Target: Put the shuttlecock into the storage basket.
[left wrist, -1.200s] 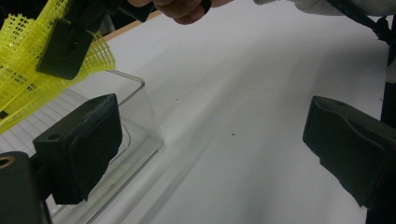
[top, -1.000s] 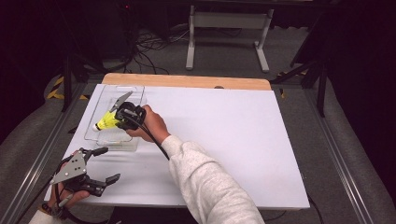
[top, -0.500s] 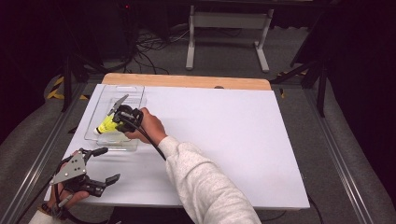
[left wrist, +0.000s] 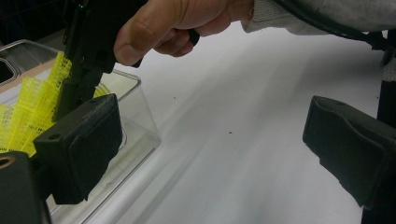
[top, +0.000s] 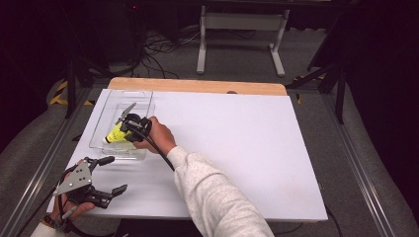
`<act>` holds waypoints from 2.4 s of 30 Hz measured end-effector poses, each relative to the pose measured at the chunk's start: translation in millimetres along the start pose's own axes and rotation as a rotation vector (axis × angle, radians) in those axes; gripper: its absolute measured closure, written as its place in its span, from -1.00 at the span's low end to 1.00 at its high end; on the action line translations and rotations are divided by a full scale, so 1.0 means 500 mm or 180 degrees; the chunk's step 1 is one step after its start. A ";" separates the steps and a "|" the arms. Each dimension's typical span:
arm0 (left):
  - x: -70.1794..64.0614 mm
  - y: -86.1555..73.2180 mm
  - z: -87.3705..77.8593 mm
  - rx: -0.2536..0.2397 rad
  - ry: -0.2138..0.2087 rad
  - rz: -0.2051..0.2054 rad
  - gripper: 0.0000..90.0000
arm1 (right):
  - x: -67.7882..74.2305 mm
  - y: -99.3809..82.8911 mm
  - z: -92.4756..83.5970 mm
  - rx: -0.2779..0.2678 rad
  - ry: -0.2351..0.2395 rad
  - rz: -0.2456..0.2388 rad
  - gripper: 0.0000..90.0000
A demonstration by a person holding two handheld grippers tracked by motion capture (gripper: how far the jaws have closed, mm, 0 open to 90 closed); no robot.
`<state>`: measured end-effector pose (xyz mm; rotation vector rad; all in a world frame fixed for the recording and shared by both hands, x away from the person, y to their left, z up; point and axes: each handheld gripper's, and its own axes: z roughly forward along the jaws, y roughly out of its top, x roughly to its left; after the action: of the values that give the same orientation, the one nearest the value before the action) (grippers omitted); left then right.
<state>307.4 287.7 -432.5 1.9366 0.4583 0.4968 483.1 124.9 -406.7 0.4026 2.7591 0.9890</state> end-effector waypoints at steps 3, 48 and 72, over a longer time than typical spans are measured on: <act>0.000 0.000 0.001 0.0006 -0.0005 -0.0003 -0.87 | 0.000 -0.001 -0.001 0.0004 -0.0014 -0.0005 0.93; 0.000 0.000 0.006 0.0044 -0.0007 0.0011 -0.87 | 0.034 -0.040 -0.110 -0.0537 -0.0334 -0.0032 0.12; 0.000 0.000 0.008 0.0059 -0.0005 0.0027 -0.87 | 0.024 -0.078 -0.166 -0.0768 -0.0518 0.0061 -0.27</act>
<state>309.8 284.6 -433.9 1.9572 0.4553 0.4982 442.8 50.6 -369.5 0.4493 2.4604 1.2184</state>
